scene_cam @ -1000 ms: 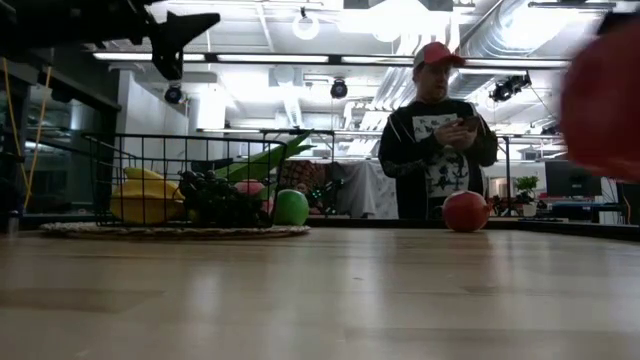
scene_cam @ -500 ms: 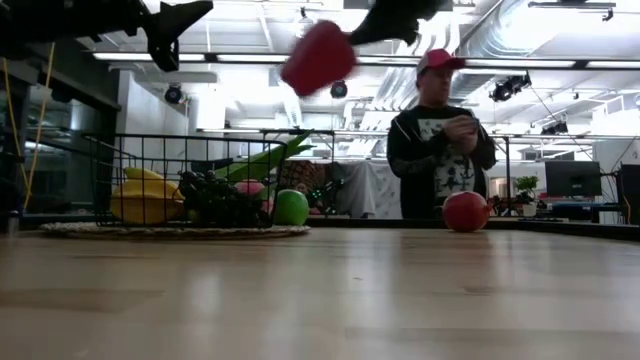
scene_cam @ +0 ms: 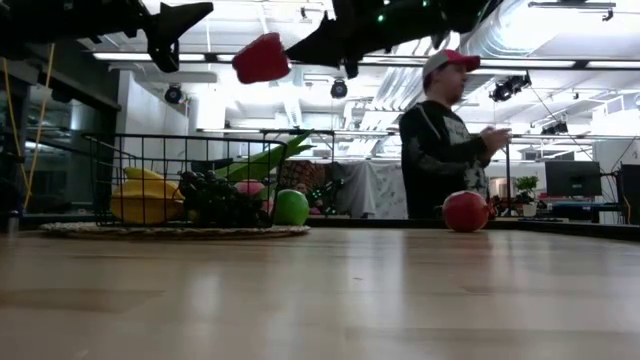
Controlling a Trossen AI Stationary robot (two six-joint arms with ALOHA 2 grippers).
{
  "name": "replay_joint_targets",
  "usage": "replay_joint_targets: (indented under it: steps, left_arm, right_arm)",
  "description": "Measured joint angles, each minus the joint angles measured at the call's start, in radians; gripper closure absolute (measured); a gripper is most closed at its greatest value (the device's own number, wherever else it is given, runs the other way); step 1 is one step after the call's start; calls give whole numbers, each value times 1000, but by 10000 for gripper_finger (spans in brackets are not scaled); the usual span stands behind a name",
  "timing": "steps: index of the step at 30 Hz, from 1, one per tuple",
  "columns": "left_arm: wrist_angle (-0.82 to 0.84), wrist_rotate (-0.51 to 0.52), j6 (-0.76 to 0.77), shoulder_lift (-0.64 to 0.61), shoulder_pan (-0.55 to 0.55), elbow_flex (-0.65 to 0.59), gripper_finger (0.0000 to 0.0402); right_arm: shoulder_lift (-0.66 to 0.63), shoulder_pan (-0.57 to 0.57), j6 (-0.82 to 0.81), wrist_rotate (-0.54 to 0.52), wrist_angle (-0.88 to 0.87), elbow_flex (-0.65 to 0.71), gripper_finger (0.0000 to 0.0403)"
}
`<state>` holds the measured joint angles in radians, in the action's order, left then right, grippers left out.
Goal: Build produce basket
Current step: Put the red bell pepper into the wire basket
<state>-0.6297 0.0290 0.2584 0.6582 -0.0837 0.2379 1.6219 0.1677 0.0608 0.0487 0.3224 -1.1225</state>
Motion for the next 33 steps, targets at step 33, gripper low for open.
replay_joint_targets:
  steps: [33]
  left_arm:
    - [5, 121, -106, 39, -1, 0, 206]
  right_arm:
    - [-388, -124, -87, 40, 492, 630, 399]
